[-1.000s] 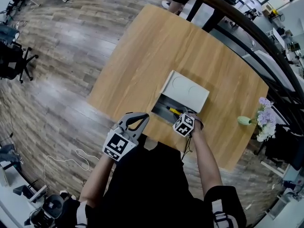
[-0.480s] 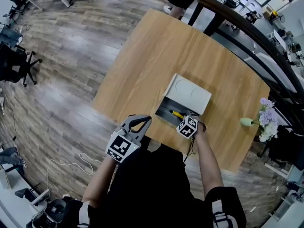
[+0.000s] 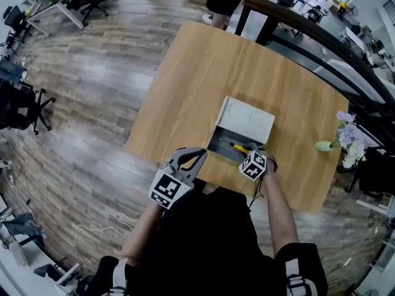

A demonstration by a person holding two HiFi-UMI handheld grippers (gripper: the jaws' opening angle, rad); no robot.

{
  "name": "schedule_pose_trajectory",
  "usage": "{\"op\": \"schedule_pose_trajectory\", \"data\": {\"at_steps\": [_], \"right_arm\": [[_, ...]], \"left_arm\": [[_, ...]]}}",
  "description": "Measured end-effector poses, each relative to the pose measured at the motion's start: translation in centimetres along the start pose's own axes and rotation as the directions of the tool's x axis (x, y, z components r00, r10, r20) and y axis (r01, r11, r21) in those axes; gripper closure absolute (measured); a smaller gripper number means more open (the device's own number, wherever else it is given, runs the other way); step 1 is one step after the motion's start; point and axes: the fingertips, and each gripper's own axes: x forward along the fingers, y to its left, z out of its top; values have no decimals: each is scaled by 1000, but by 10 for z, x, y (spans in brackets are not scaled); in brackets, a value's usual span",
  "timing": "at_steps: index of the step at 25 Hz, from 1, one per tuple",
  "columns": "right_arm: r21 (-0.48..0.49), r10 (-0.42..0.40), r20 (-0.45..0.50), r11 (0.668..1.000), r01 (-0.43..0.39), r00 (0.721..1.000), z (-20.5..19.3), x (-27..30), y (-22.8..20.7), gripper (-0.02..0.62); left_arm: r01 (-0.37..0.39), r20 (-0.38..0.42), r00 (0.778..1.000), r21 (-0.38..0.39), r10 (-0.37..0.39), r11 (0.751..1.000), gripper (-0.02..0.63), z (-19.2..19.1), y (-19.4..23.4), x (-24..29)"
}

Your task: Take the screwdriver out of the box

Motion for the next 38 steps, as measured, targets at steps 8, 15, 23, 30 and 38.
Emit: {"op": "schedule_pose_trajectory", "data": {"at_steps": [8,15,23,30,38], "right_arm": [[105,-95,28,990,92,995,-5,-27,5,502],[202,-198,67,963,181,978,3,-53,11,502],[324,-330,125,905,276,936,17,-90,14,502],[460,-431,192,833,307,882,28,-126,20,502],[517,-499,311,803,297,809,54,-164,5,502]], "left_arm": [[61,0,998,24,-61,998,583,-2,-1,1],[139,7,990,73,-140,988,583,3,-4,10],[224,0,974,110,-225,968,583,4,-14,16],[253,-12,967,110,-254,961,583,-2,-14,10],[248,4,968,99,-249,964,583,-5,-10,9]]}}
